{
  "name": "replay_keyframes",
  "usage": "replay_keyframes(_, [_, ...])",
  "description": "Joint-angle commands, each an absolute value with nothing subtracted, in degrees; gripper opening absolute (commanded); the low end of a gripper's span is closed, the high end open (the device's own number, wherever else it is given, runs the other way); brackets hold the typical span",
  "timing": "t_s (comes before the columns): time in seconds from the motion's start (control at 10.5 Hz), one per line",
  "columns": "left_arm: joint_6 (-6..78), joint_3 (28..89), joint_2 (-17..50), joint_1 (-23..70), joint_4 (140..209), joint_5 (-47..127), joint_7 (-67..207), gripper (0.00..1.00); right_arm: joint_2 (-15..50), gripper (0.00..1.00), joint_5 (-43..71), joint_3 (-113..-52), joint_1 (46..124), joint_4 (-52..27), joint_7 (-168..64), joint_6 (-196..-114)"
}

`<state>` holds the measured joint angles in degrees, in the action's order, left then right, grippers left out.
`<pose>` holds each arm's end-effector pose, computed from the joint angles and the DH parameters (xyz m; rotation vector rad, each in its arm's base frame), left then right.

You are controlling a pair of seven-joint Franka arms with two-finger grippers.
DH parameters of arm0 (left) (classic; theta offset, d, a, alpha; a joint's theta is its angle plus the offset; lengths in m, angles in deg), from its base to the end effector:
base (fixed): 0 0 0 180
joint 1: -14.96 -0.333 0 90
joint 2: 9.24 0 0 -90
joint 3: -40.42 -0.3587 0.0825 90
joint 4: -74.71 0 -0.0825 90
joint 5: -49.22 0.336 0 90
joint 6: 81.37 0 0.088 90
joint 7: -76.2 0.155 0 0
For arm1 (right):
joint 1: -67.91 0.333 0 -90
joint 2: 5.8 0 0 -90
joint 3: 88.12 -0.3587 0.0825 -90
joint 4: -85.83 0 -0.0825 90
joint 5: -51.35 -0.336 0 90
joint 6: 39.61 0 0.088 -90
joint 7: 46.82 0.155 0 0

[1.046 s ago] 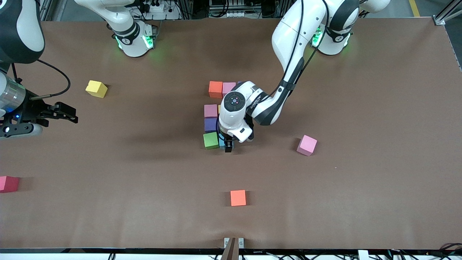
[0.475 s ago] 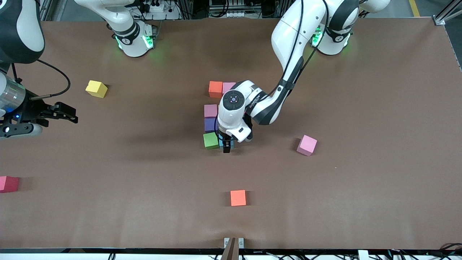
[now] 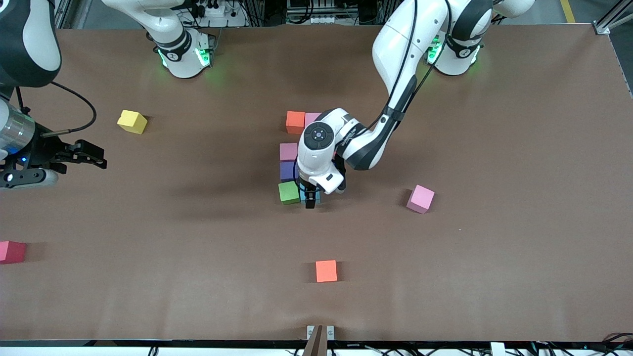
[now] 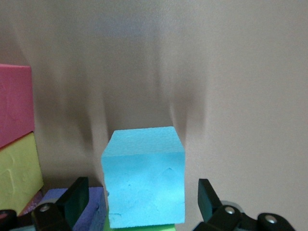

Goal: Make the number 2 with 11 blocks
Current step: 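Lower the cyan cube into the cluster with the left gripper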

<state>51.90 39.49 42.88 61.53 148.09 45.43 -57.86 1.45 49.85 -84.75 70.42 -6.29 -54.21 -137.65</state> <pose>0.5289 -0.5506 0.2186 2.1172 2.1328 -0.0579 0.5564 -0.0028 0.5483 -3.1166 -0.1722 0.0337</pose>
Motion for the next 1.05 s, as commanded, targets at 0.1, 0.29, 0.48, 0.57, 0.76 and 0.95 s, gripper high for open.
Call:
replay_keyframes(0.1, [48.4,39.4,41.6,61.7,148.3,46.1,-55.1,1.00,1.6,1.00,49.2,-85.0,69.8,-5.8,-54.8,-137.4])
replay_keyframes(0.29, [48.3,39.5,41.3,61.5,148.3,45.9,-55.0,1.00,1.6,1.00,49.2,-85.0,69.8,-5.8,-54.8,-137.3])
replay_keyframes(0.48, [48.0,39.5,40.8,61.5,148.3,45.8,-55.1,1.00,1.6,1.00,49.2,-85.0,69.8,-5.8,-54.8,-137.3])
replay_keyframes(0.57, [47.6,39.4,40.4,61.5,148.3,45.8,-55.1,1.00,1.6,1.00,49.2,-85.0,69.8,-5.8,-54.8,-137.3])
replay_keyframes(0.76, [46.7,39.4,39.6,61.2,148.3,45.9,-55.1,1.00,1.6,1.00,49.2,-85.0,69.8,-5.8,-54.8,-137.3])
replay_keyframes(0.95, [44.8,39.3,38.8,61.1,148.4,46.1,-54.9,1.00,1.6,1.00,49.2,-85.0,69.8,-5.8,-54.8,-137.3])
